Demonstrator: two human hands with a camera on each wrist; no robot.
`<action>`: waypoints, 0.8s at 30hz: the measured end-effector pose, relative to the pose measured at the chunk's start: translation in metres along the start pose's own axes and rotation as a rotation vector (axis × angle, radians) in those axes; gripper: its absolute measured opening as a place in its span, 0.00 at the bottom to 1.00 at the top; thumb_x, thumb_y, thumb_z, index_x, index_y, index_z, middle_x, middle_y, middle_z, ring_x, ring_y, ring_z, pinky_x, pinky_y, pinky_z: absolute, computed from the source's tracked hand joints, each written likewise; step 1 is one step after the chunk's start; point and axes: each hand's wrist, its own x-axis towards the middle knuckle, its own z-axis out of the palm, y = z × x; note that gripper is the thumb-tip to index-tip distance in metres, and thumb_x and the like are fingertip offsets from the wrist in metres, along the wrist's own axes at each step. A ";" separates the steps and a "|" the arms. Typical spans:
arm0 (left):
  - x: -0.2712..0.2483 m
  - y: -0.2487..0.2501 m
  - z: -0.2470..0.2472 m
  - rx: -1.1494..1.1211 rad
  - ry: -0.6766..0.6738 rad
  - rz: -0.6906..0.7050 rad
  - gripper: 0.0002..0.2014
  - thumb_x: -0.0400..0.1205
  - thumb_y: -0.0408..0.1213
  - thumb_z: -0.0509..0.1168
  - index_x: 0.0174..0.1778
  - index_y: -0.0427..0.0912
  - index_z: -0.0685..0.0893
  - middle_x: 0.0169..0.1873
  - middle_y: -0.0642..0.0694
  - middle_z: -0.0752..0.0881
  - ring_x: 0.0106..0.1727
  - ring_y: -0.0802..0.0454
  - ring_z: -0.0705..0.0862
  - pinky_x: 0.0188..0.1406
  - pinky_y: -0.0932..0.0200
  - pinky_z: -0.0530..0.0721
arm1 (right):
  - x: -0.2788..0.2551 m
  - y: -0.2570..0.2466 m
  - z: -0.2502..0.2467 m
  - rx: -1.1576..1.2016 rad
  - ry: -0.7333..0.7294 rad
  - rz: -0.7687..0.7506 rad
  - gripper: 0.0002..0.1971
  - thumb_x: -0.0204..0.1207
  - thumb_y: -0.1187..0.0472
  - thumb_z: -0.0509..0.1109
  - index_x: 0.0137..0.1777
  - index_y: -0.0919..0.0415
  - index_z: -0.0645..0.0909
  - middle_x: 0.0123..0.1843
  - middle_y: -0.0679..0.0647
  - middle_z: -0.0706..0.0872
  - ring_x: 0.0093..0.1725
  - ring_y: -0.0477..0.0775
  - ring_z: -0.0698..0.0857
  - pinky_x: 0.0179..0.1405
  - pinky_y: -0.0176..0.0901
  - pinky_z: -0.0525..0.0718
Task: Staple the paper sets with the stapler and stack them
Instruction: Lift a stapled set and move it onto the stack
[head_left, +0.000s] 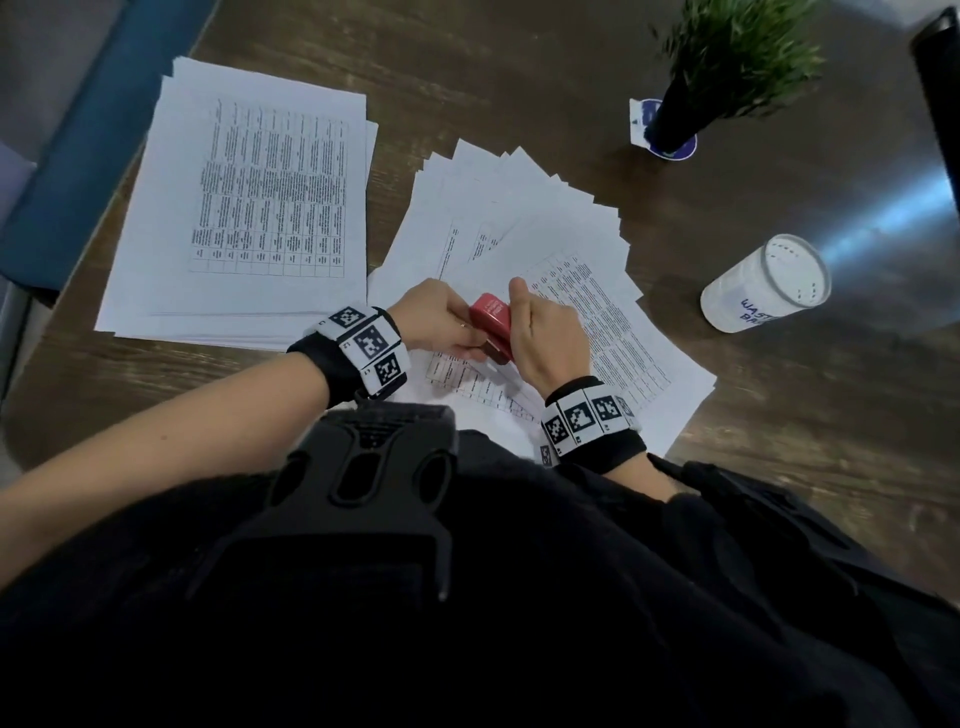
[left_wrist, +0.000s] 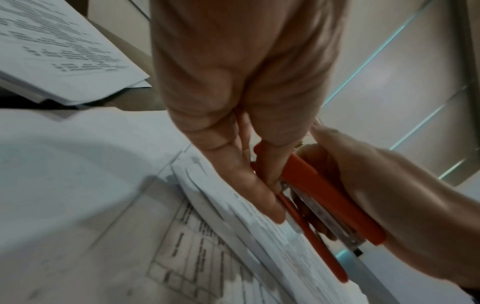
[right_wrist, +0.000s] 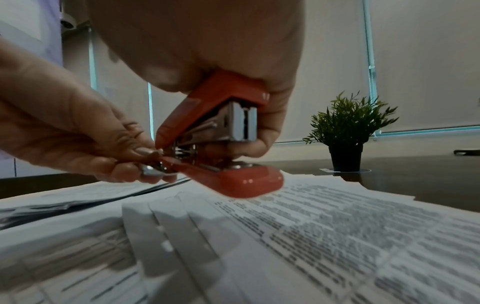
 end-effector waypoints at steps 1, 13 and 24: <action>-0.001 -0.003 -0.003 -0.024 0.005 -0.005 0.06 0.78 0.23 0.71 0.50 0.30 0.87 0.40 0.37 0.91 0.39 0.51 0.92 0.42 0.65 0.89 | -0.002 0.003 0.001 0.000 -0.010 0.010 0.31 0.88 0.43 0.46 0.35 0.64 0.76 0.30 0.55 0.81 0.33 0.57 0.79 0.35 0.47 0.75; -0.002 -0.033 -0.055 -0.154 0.297 -0.096 0.05 0.85 0.25 0.63 0.51 0.31 0.84 0.42 0.40 0.88 0.40 0.55 0.88 0.34 0.71 0.86 | 0.047 0.051 0.001 -0.185 -0.134 0.263 0.18 0.81 0.51 0.64 0.62 0.65 0.80 0.60 0.65 0.82 0.58 0.63 0.81 0.53 0.47 0.78; -0.006 -0.036 -0.050 -0.238 0.306 -0.115 0.05 0.85 0.24 0.62 0.46 0.29 0.83 0.41 0.37 0.87 0.31 0.59 0.89 0.37 0.69 0.88 | 0.060 -0.011 0.037 -0.020 -0.185 -0.242 0.12 0.80 0.66 0.69 0.62 0.64 0.86 0.54 0.59 0.81 0.50 0.52 0.79 0.54 0.37 0.75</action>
